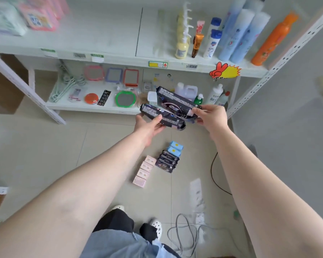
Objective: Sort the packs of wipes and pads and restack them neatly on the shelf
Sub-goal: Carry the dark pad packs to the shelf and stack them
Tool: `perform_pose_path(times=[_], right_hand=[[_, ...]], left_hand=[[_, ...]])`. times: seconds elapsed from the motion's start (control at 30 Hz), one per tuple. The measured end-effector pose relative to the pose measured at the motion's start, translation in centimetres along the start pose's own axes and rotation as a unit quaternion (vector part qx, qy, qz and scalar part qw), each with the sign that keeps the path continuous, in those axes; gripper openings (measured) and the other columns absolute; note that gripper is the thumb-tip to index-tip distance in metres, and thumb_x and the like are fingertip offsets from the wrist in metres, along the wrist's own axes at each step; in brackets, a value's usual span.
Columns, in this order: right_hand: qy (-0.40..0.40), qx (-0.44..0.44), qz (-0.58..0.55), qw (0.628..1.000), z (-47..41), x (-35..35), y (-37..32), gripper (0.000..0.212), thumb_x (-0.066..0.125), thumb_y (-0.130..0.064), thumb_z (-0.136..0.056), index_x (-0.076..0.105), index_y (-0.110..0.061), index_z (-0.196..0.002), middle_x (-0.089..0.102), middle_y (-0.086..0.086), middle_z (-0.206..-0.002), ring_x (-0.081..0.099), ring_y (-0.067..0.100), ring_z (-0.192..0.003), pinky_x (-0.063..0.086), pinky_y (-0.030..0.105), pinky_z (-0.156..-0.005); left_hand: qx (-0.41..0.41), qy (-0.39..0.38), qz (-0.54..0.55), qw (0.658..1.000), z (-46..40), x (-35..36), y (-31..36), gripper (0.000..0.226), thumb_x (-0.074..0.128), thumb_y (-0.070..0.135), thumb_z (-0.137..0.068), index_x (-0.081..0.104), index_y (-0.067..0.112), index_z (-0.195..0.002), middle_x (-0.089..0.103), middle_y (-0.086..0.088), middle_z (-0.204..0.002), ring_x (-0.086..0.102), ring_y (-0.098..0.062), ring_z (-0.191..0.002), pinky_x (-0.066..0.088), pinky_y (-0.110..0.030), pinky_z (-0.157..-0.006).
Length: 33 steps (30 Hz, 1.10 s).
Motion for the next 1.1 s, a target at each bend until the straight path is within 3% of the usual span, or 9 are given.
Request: perform_pose_path(times=[0.1, 0.3, 0.43, 0.57, 0.67, 0.8, 0.87, 0.93, 1.1], right_hand=[[-0.026, 0.001, -0.009, 1.0, 0.5, 3.4, -2.7, 0.024, 0.078, -0.015, -0.08, 0.063, -0.026, -0.065, 0.066, -0.001, -0.067, 0.064, 0.025, -0.066, 0.057, 0.047, -0.086], [-0.09, -0.013, -0.009, 0.996, 1.1, 15.1, -9.3, 0.013, 0.078, -0.017, -0.08, 0.067, -0.019, -0.074, 0.067, 0.007, -0.073, 0.062, 0.023, -0.068, 0.056, 0.044, -0.088], [-0.108, -0.023, -0.025, 0.994, 1.9, 24.8, -15.0, 0.015, 0.08, -0.016, -0.079, 0.07, -0.01, -0.088, 0.067, 0.007, -0.075, 0.063, 0.023, -0.064, 0.056, 0.041, -0.079], [-0.13, -0.033, -0.037, 0.99, 2.7, 33.2, -19.9, 0.015, 0.075, -0.013, -0.083, 0.062, -0.015, -0.075, 0.064, 0.003, -0.075, 0.06, 0.017, -0.061, 0.057, 0.025, -0.069], [-0.133, -0.036, -0.043, 0.989, 2.4, 37.6, -23.0, 0.018, 0.075, -0.014, -0.084, 0.061, -0.018, -0.073, 0.07, 0.013, -0.093, 0.067, 0.027, -0.075, 0.058, 0.038, -0.083], [-0.124, -0.018, -0.056, 0.99, 0.5, 41.1, -25.6, 0.017, 0.078, -0.015, -0.081, 0.061, -0.016, -0.078, 0.07, 0.023, -0.105, 0.07, 0.037, -0.094, 0.056, 0.046, -0.089], [-0.125, -0.028, -0.045, 0.991, -1.1, 42.6, -26.7, 0.013, 0.077, -0.017, -0.082, 0.067, -0.011, -0.086, 0.071, 0.021, -0.104, 0.072, 0.029, -0.079, 0.06, 0.036, -0.079], [-0.126, -0.033, -0.026, 0.991, -3.1, 43.9, -27.5, 0.028, 0.078, -0.021, -0.081, 0.07, -0.007, -0.104, 0.073, 0.014, -0.099, 0.068, 0.017, -0.064, 0.059, 0.025, -0.065], [-0.13, -0.019, -0.039, 0.991, -8.6, 46.3, -29.2, 0.018, 0.076, -0.016, -0.082, 0.068, -0.006, -0.094, 0.07, 0.017, -0.091, 0.062, 0.023, -0.069, 0.056, 0.037, -0.078]], left_hand=[[0.016, 0.013, 0.017, 1.0, 0.1, -3.3, 3.1, 0.048, 0.061, -0.001, -0.089, 0.031, 0.017, -0.123, 0.058, -0.018, -0.128, 0.066, -0.02, -0.074, 0.054, -0.034, -0.082], [0.054, 0.047, 0.04, 0.997, -1.2, -12.5, 11.7, 0.05, 0.064, -0.001, -0.087, 0.033, 0.014, -0.124, 0.063, -0.017, -0.117, 0.071, -0.015, -0.06, 0.06, -0.026, -0.064], [0.084, 0.069, 0.026, 0.994, -2.7, -19.7, 19.2, 0.048, 0.067, 0.0, -0.086, 0.034, 0.013, -0.119, 0.061, -0.018, -0.123, 0.069, -0.024, -0.073, 0.06, -0.031, -0.068], [0.101, 0.075, 0.02, 0.992, -4.2, -25.3, 26.1, 0.045, 0.066, -0.001, -0.086, 0.034, 0.01, -0.116, 0.059, -0.017, -0.121, 0.066, -0.034, -0.093, 0.057, -0.031, -0.07], [0.097, 0.083, 0.014, 0.992, -5.6, -28.4, 30.2, 0.049, 0.068, 0.0, -0.084, 0.036, 0.008, -0.121, 0.061, -0.018, -0.121, 0.068, -0.035, -0.096, 0.06, -0.032, -0.064], [0.082, 0.097, 0.003, 0.992, -7.9, -30.9, 33.7, 0.051, 0.07, 0.0, -0.083, 0.042, 0.003, -0.126, 0.064, -0.019, -0.119, 0.07, -0.033, -0.091, 0.06, -0.029, -0.056], [0.076, 0.097, 0.003, 0.992, -9.6, -31.4, 34.8, 0.05, 0.071, 0.001, -0.082, 0.045, 0.003, -0.124, 0.065, -0.018, -0.116, 0.072, -0.029, -0.084, 0.06, -0.029, -0.057], [0.067, 0.099, -0.001, 0.993, -11.5, -31.4, 35.5, 0.049, 0.072, 0.004, -0.082, 0.046, 0.006, -0.123, 0.067, -0.015, -0.113, 0.073, -0.025, -0.079, 0.061, -0.031, -0.061], [0.062, 0.087, 0.001, 0.994, -17.0, -29.7, 38.1, 0.047, 0.071, 0.005, -0.083, 0.046, 0.004, -0.122, 0.067, -0.015, -0.112, 0.073, -0.023, -0.075, 0.061, -0.033, -0.068]])
Point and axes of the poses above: each hand's wrist, its own z-axis away from the middle knuckle, its own x-axis out of the palm, y = z × x, the point moved 8 cm from there along -z, towards the middle knuckle
